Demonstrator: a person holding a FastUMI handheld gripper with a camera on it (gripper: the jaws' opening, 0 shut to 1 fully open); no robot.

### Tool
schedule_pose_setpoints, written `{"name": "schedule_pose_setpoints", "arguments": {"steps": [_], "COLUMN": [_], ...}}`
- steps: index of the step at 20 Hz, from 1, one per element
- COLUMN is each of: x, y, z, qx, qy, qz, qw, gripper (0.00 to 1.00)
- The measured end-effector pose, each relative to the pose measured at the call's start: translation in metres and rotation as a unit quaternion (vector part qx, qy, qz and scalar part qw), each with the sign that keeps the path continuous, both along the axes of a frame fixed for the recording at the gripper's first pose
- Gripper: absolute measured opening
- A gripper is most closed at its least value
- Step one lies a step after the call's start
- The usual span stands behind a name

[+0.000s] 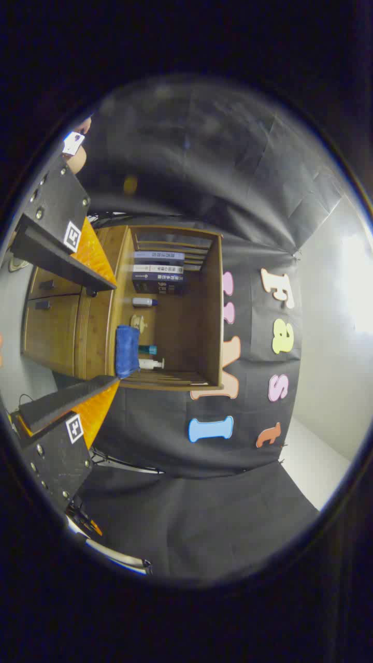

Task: Pull open the drawer, take out the items inside it, and place them on the countertop above the cabinet.

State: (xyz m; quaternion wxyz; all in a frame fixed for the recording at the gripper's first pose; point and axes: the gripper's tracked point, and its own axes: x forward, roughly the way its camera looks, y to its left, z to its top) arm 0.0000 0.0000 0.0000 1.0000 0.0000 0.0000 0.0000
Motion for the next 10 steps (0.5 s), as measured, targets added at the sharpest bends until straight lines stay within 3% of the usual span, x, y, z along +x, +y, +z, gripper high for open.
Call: {"name": "schedule_pose_setpoints", "arguments": {"steps": [10], "x": [0.005], "y": [0.017], "z": [-0.003], "qx": [0.0], "qy": [0.003], "qz": [0.015], "qw": [1.0], "gripper": [0.98]}}
